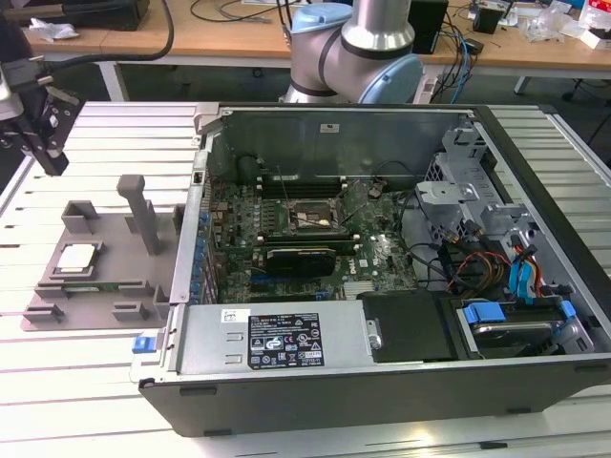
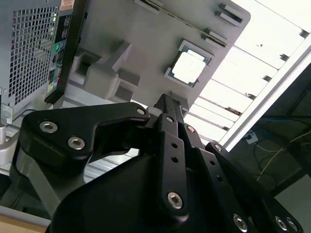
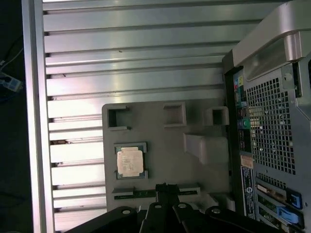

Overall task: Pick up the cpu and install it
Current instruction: 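Reach for the cpu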

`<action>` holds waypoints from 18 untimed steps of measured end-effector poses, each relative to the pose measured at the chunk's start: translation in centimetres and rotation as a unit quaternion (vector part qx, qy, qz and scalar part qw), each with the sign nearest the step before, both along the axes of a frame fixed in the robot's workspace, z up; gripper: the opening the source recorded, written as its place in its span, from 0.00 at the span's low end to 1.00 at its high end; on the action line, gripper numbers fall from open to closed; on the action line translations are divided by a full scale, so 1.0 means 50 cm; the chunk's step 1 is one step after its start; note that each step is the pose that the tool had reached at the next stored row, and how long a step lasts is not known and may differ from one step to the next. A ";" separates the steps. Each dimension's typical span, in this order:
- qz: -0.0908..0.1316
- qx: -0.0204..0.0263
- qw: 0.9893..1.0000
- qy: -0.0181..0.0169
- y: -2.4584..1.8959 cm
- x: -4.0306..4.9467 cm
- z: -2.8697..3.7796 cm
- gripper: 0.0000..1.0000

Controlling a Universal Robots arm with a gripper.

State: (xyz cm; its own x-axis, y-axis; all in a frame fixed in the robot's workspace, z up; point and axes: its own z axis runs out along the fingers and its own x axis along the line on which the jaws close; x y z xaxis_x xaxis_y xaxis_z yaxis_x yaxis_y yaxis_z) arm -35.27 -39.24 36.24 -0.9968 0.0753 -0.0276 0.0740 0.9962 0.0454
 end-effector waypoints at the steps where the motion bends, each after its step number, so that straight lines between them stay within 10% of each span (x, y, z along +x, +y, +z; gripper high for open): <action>1: 0.000 0.000 1.000 0.000 0.0000 -0.003 -0.003 0.11; 18: 0.000 0.000 1.000 0.000 0.0000 -0.016 -0.075 0.11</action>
State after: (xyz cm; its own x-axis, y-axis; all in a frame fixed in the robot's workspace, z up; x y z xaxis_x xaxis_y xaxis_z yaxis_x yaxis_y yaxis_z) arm -36.10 -39.24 32.50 -0.9968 0.0753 -0.0274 0.0740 0.9962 0.0452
